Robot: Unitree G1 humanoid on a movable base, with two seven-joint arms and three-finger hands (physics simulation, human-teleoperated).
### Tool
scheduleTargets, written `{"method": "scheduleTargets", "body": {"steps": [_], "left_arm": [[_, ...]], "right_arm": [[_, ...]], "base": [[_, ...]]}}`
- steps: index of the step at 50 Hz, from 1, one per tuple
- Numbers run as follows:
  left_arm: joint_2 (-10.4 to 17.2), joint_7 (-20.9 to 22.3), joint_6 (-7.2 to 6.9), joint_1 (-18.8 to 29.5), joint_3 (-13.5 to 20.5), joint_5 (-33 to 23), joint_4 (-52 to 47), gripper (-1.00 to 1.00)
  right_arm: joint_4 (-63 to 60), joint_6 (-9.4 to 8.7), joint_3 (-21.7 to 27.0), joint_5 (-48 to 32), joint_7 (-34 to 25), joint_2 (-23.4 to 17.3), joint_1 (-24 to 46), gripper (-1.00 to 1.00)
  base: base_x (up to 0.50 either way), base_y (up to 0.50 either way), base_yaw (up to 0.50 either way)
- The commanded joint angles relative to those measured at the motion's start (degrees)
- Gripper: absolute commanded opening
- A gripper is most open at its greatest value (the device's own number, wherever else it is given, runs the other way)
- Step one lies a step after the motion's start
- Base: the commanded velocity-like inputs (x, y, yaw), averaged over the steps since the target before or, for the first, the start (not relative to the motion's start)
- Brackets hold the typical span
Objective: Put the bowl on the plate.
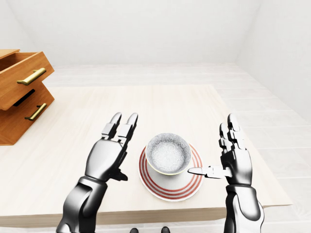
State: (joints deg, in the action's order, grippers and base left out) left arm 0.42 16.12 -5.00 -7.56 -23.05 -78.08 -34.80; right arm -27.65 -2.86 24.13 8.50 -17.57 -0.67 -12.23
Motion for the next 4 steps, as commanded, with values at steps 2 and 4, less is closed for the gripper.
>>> {"method": "scheduleTargets", "body": {"steps": [2,4], "left_arm": [[-0.2,5.6,0.00,0.3,5.1,3.2,-7.1,1.00],[0.1,7.9,0.00,0.4,6.9,5.3,-9.8,1.00]], "right_arm": [[-0.5,-0.07,0.1,-0.1,-0.4,0.3,-0.3,1.00],[-0.6,-0.11,0.0,-0.1,-0.4,0.4,-0.4,1.00]], "base": [[0.00,0.00,0.00],[0.00,0.00,0.00]]}}
